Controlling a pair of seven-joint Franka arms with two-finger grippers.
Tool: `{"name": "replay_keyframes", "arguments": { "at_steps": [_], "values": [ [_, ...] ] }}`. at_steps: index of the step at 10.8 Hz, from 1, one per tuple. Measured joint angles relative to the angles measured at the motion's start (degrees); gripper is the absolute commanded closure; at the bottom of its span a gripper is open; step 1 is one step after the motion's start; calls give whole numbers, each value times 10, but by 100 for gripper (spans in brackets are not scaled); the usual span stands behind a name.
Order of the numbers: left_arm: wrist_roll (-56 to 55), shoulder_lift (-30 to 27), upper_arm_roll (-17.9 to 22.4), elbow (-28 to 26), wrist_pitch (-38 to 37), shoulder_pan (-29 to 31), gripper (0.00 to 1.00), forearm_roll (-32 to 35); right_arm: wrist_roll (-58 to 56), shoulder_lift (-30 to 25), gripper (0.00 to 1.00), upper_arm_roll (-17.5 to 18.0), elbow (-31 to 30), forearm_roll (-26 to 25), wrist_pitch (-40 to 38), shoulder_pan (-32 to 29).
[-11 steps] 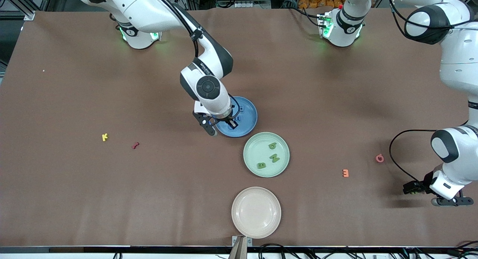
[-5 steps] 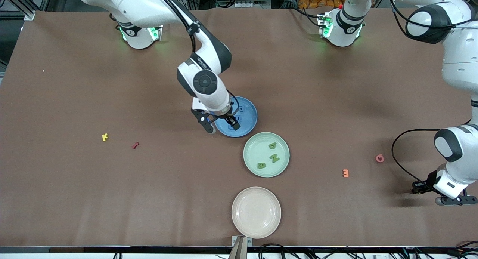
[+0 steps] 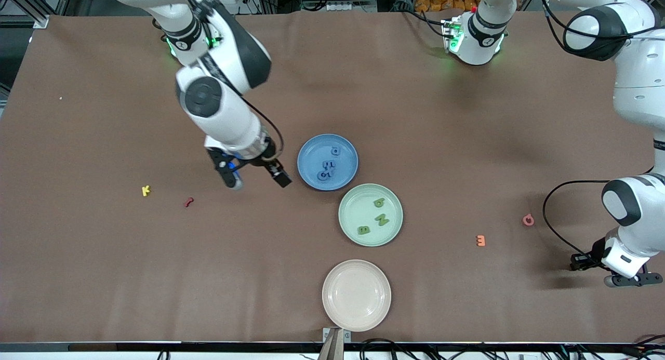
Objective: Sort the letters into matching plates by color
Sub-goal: 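Carry green u to the green plate while the right arm returns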
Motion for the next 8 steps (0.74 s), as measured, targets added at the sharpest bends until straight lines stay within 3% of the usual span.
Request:
{"name": "replay_keyframes", "arguments": {
  "at_steps": [5,8],
  "values": [
    [-205,-78,-6,5,-160,-96,100,0,-213,-122,0,18,-2,-2,-120,-124],
    [-354,-104,-10,3,-225,-173,100,-1,-350,-160,0,17,1,-13,-154,-178]
  ]
}}
